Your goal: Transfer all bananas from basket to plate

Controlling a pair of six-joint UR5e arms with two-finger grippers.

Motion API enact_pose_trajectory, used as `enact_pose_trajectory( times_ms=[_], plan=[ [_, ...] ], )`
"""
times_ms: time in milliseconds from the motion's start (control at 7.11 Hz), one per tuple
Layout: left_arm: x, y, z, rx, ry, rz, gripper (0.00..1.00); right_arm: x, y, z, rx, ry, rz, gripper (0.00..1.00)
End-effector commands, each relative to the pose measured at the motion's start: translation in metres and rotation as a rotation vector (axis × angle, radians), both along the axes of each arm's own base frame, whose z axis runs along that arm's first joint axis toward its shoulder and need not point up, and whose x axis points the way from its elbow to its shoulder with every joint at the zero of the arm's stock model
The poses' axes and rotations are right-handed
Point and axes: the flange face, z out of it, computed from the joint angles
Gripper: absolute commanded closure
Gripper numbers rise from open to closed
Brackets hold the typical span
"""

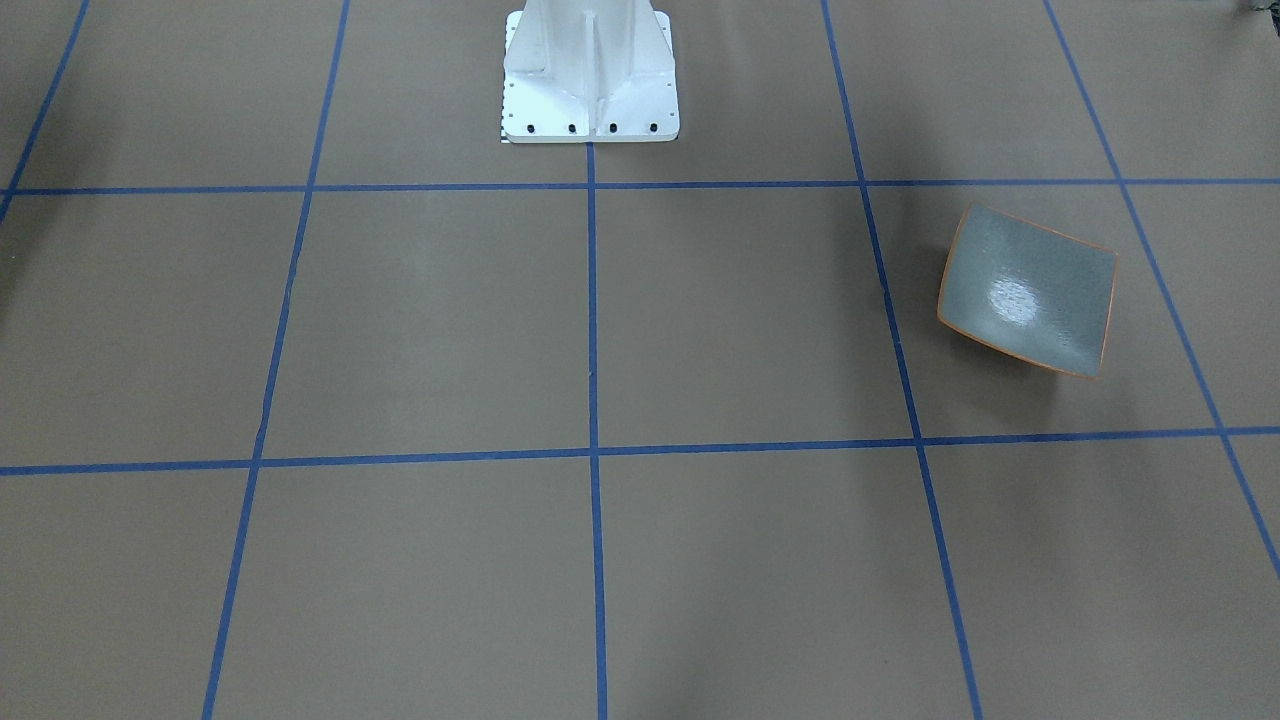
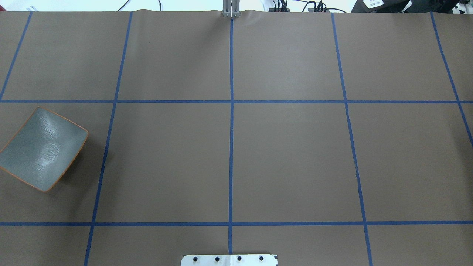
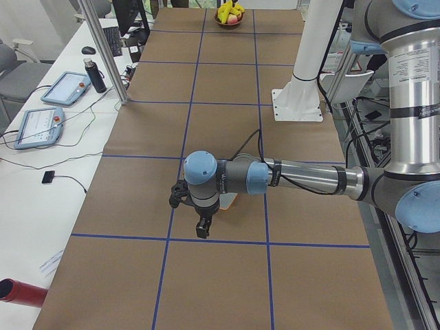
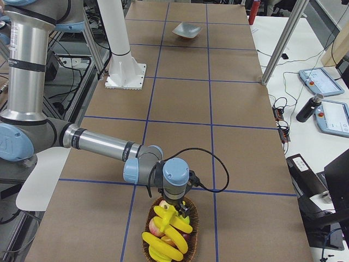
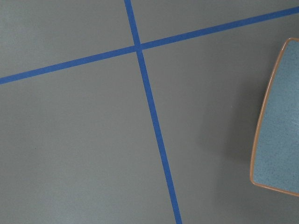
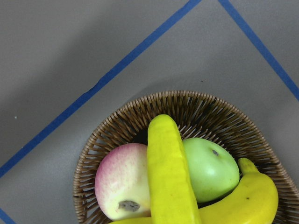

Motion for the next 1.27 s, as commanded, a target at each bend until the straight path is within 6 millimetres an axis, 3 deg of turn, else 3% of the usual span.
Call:
enact_pose_trajectory(
  times_ms=[0,281,422,563,985,1125],
  plan=[
    [0.000,0.001,0.001,-0.001,0.000,0.001,0.00,0.004,-0.005,0.001,0.010,0.050,-0.009,0.61],
    [0.000,0.001,0.003,-0.007,0.000,0.000,0.00,0.005,-0.004,0.003,0.006,0.067,-0.009,0.60],
    [0.000,0.001,0.003,-0.006,0.000,0.001,0.00,0.005,-0.007,-0.003,0.016,0.067,-0.007,0.83],
    [0.000,0.002,0.003,-0.007,0.000,0.001,0.00,0.006,-0.014,-0.013,0.037,0.065,-0.004,1.00],
    [0.000,0.002,0.003,-0.007,0.000,0.001,0.00,0.012,-0.033,-0.042,0.063,0.057,0.033,1.00],
    [0.000,0.001,0.002,-0.001,0.000,0.001,0.00,0.014,-0.049,-0.066,0.043,0.057,0.083,1.00]
  ],
)
